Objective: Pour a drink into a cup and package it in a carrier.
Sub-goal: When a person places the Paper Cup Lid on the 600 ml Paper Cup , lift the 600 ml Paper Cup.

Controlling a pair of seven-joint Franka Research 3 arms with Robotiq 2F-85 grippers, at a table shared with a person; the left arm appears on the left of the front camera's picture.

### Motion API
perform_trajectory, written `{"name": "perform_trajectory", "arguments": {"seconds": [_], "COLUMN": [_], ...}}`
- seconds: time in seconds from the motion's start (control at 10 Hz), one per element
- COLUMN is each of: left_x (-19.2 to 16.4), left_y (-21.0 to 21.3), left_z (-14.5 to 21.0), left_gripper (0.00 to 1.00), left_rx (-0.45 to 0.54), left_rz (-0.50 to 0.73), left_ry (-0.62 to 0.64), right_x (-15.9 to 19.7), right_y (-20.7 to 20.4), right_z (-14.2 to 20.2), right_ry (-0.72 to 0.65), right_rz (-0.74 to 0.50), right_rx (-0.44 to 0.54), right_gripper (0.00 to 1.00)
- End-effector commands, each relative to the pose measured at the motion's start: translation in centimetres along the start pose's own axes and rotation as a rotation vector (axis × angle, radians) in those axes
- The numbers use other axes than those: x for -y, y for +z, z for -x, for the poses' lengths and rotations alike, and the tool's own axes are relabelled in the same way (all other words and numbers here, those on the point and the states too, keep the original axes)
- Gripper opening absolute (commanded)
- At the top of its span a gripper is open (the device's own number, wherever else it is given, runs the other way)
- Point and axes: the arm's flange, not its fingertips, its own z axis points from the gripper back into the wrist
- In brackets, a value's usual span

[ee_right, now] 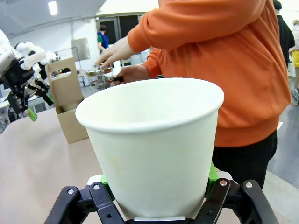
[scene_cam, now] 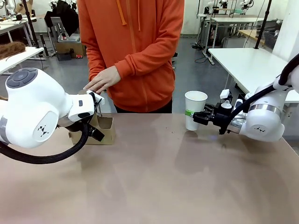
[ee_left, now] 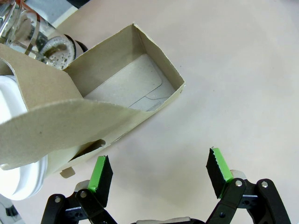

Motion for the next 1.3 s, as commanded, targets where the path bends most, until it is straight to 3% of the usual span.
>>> {"name": "perform_trajectory", "arguments": {"seconds": [0.0,1.2], "left_x": [-0.02,-0.02], "left_y": [0.04,0.04], "left_z": [0.01,0.01], "left_gripper": [1.0,1.0], "left_rx": [0.001,0.001], "left_rz": [0.001,0.001], "left_ry": [0.001,0.001], "right_x": [-0.22,-0.22], "right_y": [-0.15,-0.15], "right_z": [-0.42,-0.42], "right_ry": [0.004,0.004], "right_rz": [-0.001,-0.001], "right_rx": [0.007,0.007], "right_gripper": [0.8,0.8]}}
